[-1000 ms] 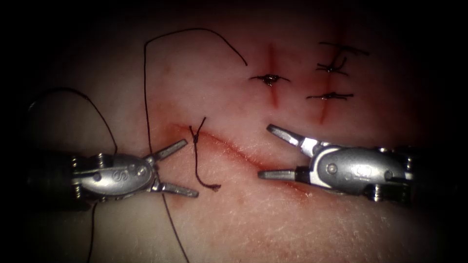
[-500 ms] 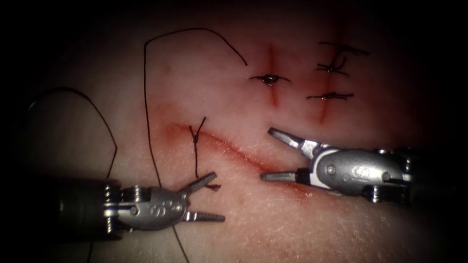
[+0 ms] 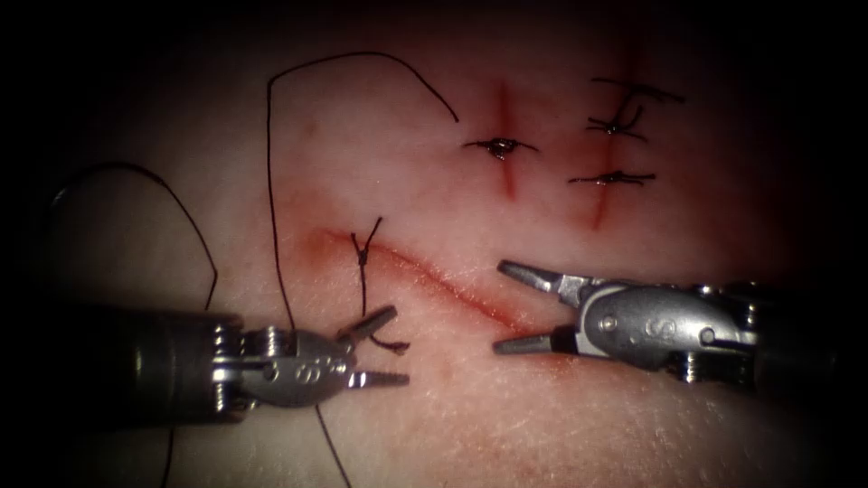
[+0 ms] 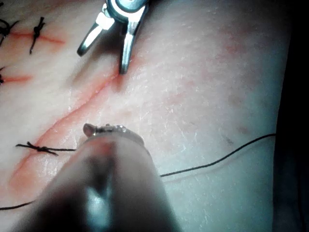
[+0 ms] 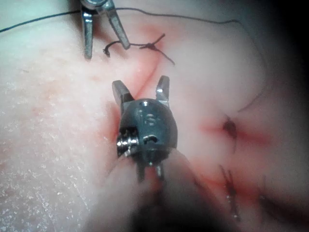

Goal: Wound Closure
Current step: Grasp the short suture tail with the left needle driver, then using the right jaws, cut the suture tail.

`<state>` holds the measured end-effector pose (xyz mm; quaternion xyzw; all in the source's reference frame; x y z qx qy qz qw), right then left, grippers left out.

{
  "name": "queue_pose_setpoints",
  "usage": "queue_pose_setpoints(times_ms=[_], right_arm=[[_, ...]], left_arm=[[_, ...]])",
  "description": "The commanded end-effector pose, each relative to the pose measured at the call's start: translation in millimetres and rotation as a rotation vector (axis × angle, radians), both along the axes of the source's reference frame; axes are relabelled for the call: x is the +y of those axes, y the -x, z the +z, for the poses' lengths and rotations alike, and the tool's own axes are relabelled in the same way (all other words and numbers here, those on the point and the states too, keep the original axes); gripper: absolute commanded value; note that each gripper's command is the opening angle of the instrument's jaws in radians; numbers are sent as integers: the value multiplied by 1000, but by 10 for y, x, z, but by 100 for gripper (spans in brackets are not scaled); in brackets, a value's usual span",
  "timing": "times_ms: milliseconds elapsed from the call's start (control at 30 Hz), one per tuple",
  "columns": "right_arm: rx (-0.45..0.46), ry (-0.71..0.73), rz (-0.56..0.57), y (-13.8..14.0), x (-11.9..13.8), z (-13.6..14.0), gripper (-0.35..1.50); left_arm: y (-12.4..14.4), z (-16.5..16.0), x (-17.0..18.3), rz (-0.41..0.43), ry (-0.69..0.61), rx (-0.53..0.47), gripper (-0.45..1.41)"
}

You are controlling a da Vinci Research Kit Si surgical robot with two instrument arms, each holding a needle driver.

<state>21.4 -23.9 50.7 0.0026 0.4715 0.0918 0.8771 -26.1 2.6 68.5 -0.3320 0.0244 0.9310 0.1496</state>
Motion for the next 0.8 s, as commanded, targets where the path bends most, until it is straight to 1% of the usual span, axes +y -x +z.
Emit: queue_pose_setpoints(times_ms=[33, 100, 300, 400, 433, 533, 600, 700, 767, 800], right_arm=[[3, 2, 1, -10, 4, 3, 91], [3, 2, 1, -10, 5, 4, 86], [3, 3, 2, -11, 7, 7, 86], [11, 1, -7, -14, 5, 8, 85], [21, -3, -17, -16, 4, 9, 85], [59, -14, -62, -27, 0, 14, 74], [99, -6, -96, -38, 0, 20, 81], [172, 8, -114, -55, 2, 31, 86], [196, 19, -127, -67, 5, 37, 86], [211, 20, -128, -73, 7, 40, 90]], left_arm=[[5, 5, -3, 5, -4, -16, -8], [6, 5, -2, 17, -12, -38, -45], [4, 4, -2, 68, -52, -94, -45], [-3, 2, 1, 80, -63, -92, -45], [-5, 1, 3, 82, -66, -95, -45], [-14, -4, 9, 87, -73, -102, -45], [-21, -8, 14, 81, -69, -114, -45], [-32, -13, 20, 74, -63, -132, -45], [-37, -14, 22, 76, -65, -136, -45], [-41, -15, 24, 77, -66, -140, -45]])
